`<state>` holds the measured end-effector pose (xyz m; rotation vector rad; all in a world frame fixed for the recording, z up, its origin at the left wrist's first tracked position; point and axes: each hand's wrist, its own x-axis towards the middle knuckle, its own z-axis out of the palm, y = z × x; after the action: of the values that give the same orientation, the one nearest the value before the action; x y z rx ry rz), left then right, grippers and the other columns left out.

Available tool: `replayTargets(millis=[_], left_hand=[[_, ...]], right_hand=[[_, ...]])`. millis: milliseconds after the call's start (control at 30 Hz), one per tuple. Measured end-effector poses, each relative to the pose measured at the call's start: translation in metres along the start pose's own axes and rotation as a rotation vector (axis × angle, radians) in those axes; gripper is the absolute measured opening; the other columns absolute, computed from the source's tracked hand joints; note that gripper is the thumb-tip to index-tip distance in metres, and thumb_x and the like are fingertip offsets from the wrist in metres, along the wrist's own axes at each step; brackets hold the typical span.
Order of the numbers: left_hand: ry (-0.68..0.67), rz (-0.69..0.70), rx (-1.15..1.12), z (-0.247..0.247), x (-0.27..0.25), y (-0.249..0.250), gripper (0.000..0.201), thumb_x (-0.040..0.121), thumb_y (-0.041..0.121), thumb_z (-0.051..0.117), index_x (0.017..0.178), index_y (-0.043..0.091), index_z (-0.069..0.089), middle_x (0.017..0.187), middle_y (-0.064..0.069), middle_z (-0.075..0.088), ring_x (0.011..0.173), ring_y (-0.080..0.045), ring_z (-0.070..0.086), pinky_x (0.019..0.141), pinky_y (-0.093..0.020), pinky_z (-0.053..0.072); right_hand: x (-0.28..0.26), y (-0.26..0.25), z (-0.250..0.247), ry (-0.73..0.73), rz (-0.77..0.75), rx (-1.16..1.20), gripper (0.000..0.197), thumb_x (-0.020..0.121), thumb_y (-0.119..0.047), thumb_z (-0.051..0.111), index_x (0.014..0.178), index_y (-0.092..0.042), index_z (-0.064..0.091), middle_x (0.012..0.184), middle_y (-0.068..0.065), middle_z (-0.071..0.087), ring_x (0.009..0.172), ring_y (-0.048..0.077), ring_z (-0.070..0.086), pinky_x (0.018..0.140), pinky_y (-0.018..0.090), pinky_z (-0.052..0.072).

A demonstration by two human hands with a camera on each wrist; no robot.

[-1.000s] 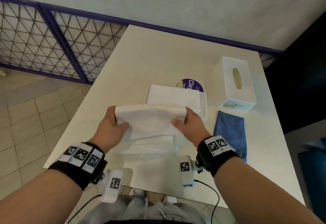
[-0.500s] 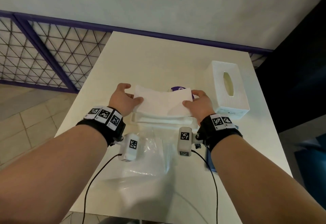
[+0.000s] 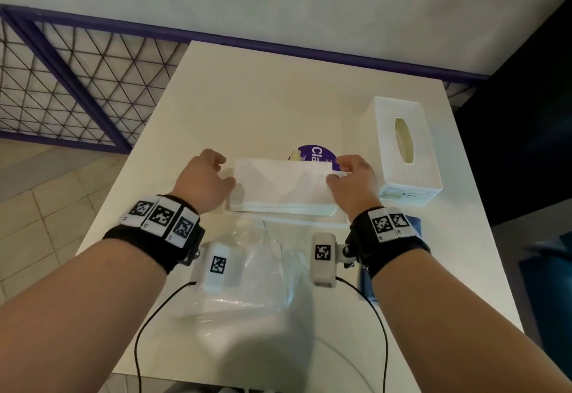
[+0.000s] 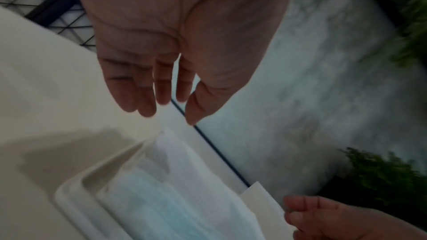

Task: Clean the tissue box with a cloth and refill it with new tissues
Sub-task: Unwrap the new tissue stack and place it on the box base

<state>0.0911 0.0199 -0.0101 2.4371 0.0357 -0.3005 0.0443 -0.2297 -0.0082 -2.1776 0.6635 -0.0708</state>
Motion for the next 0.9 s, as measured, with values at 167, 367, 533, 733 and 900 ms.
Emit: replayTargets(millis=[167, 367, 533, 733, 900], left_hand=[[-0.463, 0.170, 0.288, -0.021, -0.059, -0.007, 0.044, 0.068, 0.042, 0.080, 0.102, 0.033, 0.054, 0.113, 0.009, 0.052, 0.102, -0.010, 0.054, 0.083, -0.025, 0.044], [-0.547, 0.137, 0.765, 0.006, -0.104, -0.040, 0.120, 0.047, 0.060, 0.080, 0.144, 0.038, 0.014, 0.156, -0.001, 0.002, 0.144, -0.025, 0.007, 0.114, -0.055, 0.008], [-0.457, 0.129, 0.769, 0.024, -0.121, -0.062, 0.122, 0.053, 0.062, 0.074, 0.147, 0.036, 0.000, 0.158, -0.004, -0.010, 0.146, -0.029, -0.002, 0.114, -0.061, 0.003], [-0.378, 0.133, 0.712, 0.027, -0.128, -0.075, 0.126, 0.052, 0.065, 0.072, 0.148, 0.039, -0.006, 0.159, -0.003, -0.010, 0.146, -0.028, 0.000, 0.115, -0.056, 0.004], [-0.337, 0.157, 0.677, 0.026, -0.133, -0.078, 0.126, 0.047, 0.065, 0.073, 0.146, 0.038, -0.001, 0.159, -0.007, -0.001, 0.145, -0.030, 0.008, 0.114, -0.057, 0.012]], right_hand=[[-0.052, -0.014, 0.019, -0.437, -0.262, -0.255, 0.023, 0.087, -0.012, 0.054, 0.099, -0.023, 0.072, 0.098, -0.011, 0.067, 0.089, 0.008, 0.061, 0.076, 0.010, 0.046], [-0.083, -0.008, 0.057, -0.764, -0.413, -0.735, 0.048, 0.088, -0.021, 0.053, 0.135, -0.020, 0.048, 0.140, 0.001, 0.047, 0.127, 0.029, 0.038, 0.107, 0.035, 0.035], [-0.091, -0.015, 0.076, -0.756, -0.354, -0.938, 0.068, 0.074, -0.054, 0.063, 0.133, -0.026, 0.044, 0.130, 0.002, 0.048, 0.123, 0.029, 0.038, 0.098, 0.044, 0.039], [-0.100, -0.023, 0.081, -0.847, -0.182, -0.825, 0.068, 0.066, -0.042, 0.077, 0.125, -0.013, 0.056, 0.121, 0.004, 0.061, 0.108, 0.027, 0.058, 0.076, 0.032, 0.041], [-0.099, -0.036, 0.060, -0.823, -0.039, -0.577, 0.035, 0.066, -0.034, 0.081, 0.087, -0.010, 0.065, 0.083, 0.001, 0.063, 0.073, 0.017, 0.059, 0.057, 0.027, 0.045]])
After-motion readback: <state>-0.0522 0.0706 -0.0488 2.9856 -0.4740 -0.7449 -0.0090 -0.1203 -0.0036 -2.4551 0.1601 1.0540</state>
